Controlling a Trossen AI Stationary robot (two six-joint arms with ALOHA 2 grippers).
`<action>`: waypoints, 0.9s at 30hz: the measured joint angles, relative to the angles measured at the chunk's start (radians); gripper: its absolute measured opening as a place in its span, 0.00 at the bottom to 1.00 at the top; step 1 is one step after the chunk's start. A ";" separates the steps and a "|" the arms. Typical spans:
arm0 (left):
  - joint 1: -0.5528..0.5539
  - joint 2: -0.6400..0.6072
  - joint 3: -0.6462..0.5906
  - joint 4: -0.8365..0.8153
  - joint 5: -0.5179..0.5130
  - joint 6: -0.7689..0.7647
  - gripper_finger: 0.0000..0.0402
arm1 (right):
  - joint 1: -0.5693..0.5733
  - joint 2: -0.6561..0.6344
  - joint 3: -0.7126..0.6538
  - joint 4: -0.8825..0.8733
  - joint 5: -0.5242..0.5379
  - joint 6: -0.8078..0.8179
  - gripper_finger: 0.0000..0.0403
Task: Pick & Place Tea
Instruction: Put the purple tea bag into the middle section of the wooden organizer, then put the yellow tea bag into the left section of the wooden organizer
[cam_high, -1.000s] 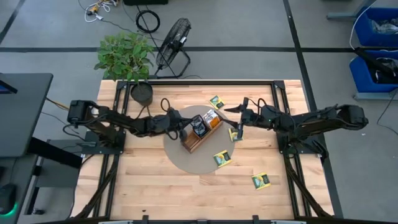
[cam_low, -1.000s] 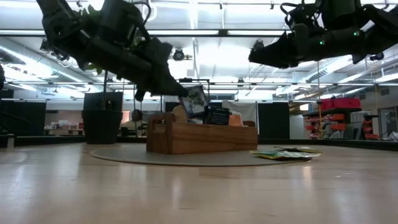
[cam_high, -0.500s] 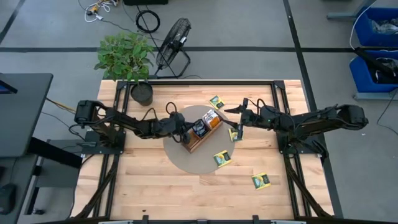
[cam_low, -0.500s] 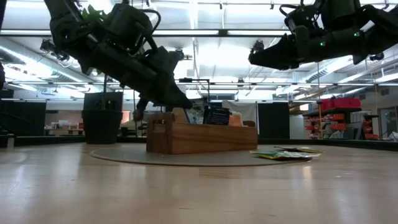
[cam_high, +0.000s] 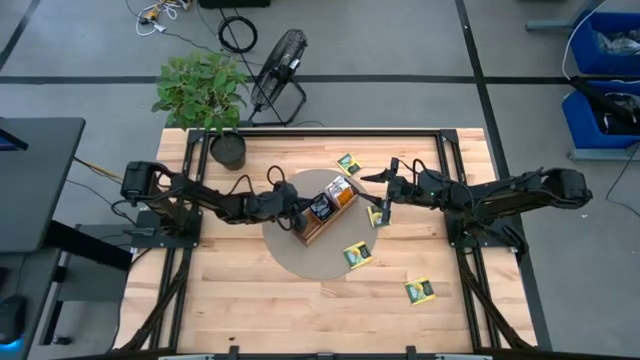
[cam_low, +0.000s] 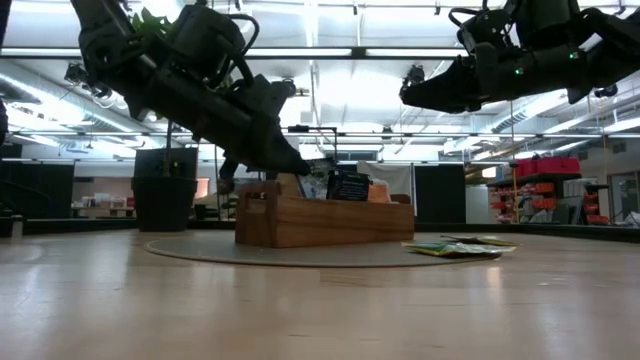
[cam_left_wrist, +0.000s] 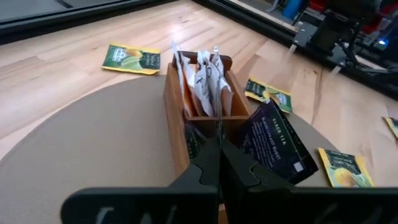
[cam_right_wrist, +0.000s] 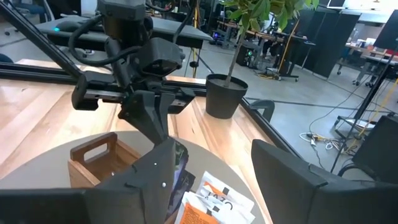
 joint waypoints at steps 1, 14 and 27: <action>0.000 0.005 0.001 0.003 0.002 -0.001 0.00 | 0.000 0.000 0.000 0.000 0.000 0.000 0.55; 0.000 0.020 0.001 0.011 0.025 -0.022 0.01 | 0.000 0.000 0.000 -0.001 0.000 0.004 0.55; -0.008 0.019 0.001 0.038 0.030 0.022 0.26 | 0.000 0.001 0.001 -0.010 0.000 0.023 0.55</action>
